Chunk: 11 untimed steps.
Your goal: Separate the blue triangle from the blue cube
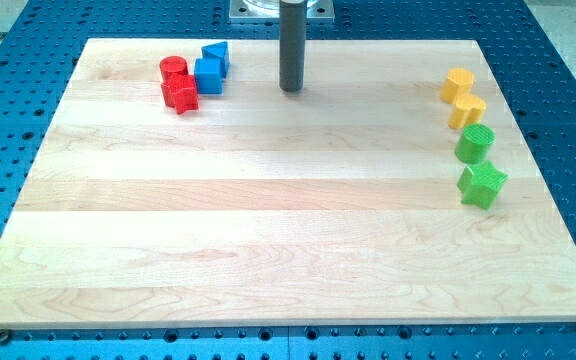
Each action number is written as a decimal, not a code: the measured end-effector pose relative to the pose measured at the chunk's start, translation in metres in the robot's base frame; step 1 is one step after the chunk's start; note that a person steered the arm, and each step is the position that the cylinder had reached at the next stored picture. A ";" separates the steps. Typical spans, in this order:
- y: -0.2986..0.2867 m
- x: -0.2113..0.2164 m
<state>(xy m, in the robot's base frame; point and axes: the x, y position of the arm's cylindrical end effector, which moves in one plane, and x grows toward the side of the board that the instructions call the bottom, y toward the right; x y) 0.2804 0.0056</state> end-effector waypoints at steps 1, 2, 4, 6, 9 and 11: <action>-0.013 -0.039; -0.030 -0.070; -0.113 -0.031; -0.081 0.021; 0.010 0.093; 0.086 0.053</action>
